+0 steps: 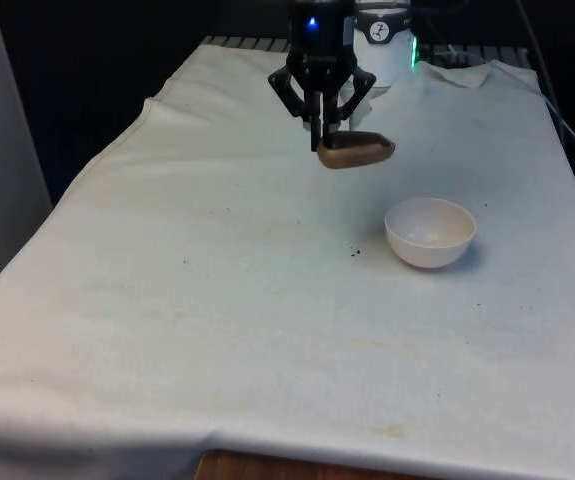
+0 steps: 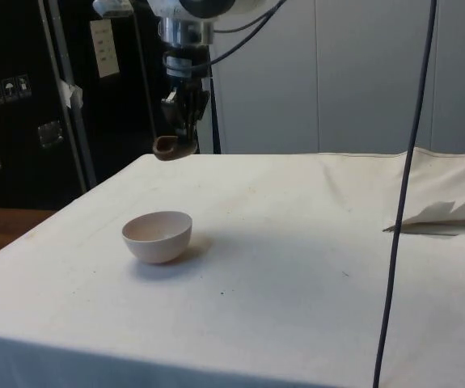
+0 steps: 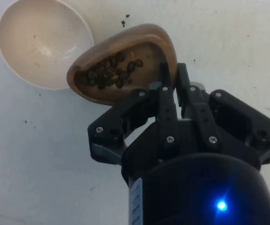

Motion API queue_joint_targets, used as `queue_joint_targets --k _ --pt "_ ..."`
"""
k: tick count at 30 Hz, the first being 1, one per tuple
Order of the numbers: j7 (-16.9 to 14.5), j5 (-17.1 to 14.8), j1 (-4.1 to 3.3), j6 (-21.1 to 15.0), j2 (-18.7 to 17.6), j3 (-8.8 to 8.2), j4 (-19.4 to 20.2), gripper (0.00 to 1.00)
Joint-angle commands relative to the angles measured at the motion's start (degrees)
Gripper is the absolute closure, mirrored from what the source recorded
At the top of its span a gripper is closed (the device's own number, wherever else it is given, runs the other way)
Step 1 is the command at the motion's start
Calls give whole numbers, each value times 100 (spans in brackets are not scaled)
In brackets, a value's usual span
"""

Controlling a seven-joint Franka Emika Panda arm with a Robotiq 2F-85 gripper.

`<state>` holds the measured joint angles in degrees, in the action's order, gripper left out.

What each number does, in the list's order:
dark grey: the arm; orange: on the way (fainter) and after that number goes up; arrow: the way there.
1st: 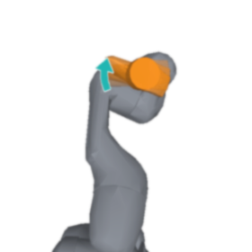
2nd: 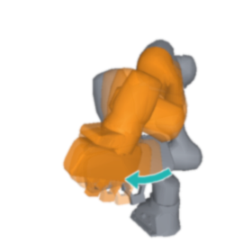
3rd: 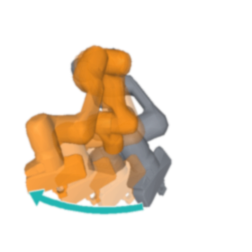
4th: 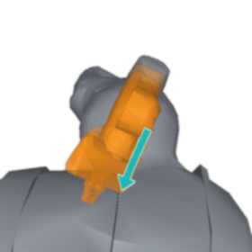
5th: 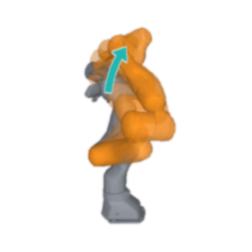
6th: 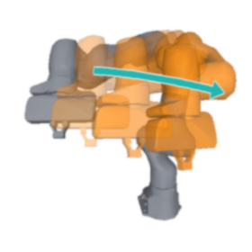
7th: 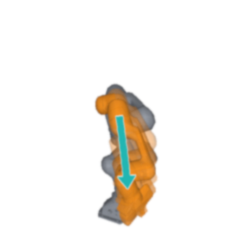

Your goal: Pour the coffee beans from the cup into the bowl.

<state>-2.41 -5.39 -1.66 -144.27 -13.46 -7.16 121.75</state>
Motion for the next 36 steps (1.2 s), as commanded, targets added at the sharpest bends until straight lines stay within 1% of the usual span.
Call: queue_joint_targets --k 1,2,3,4,9,10,11,12,13,19,20,21,23,28,29,30,36 --pt "143 149 -52 34 34 -34 6 100" --pt "195 201 -57 46 63 -23 11 100" --pt "92 97 -6 23 40 23 0 100" --pt "235 246 -57 57 86 -11 11 100" --pt "516 556 -74 160 218 97 17 100" --pt "372 407 -23 132 183 132 0 100" --pt "567 607 -74 172 229 120 11 100" --pt "613 665 -74 183 241 138 6 100" --pt "722 773 -74 206 269 178 0 100" --pt "1031 1129 -86 292 332 298 -17 100" --pt "917 997 -40 223 304 332 -11 100" --pt "1089 1186 -86 315 344 321 -23 100" --pt "1238 1352 -92 367 372 384 -40 100" --pt "1484 1644 -92 470 407 481 -69 100" --pt "1387 1536 -52 401 395 516 -52 100" --pt "1570 1748 -92 510 407 516 -80 100" --pt "1851 2103 -103 642 395 619 -126 100"
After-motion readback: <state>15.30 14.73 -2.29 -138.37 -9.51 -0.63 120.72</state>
